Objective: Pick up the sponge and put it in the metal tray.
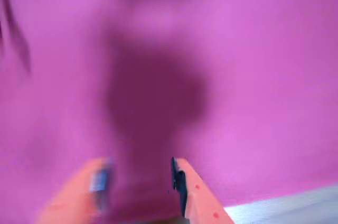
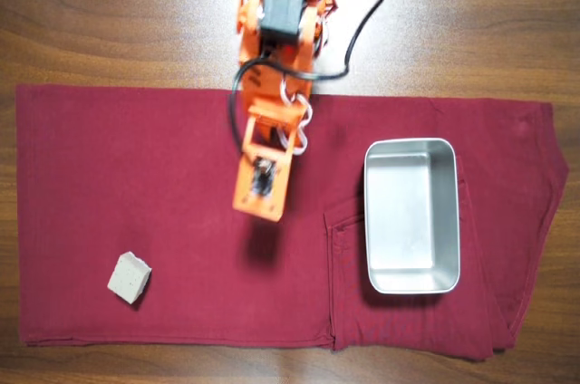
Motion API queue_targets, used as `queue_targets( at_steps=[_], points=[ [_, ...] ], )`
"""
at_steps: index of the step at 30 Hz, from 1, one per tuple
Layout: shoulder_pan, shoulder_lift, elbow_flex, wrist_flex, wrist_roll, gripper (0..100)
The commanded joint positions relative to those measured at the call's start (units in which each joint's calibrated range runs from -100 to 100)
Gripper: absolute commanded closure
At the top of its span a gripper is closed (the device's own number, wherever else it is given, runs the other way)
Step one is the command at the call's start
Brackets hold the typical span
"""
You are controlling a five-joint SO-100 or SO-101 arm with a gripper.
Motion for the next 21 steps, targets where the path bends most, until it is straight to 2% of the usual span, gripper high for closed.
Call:
queue_targets(
  at_steps=[1,2,5,10,13,18,21],
  points=[
    [12.93,21.37,-25.47,-0.94,3.17,73],
    [16.96,29.54,-34.03,-0.57,3.96,69],
    [26.84,54.31,-62.34,0.63,3.13,66],
    [34.13,82.27,-97.66,6.44,2.88,63],
    [35.29,89.81,-106.58,1.28,2.74,62],
    [33.65,94.08,-107.40,-3.98,2.64,59],
    [33.27,96.03,-107.40,-3.43,1.95,58]
  ],
)
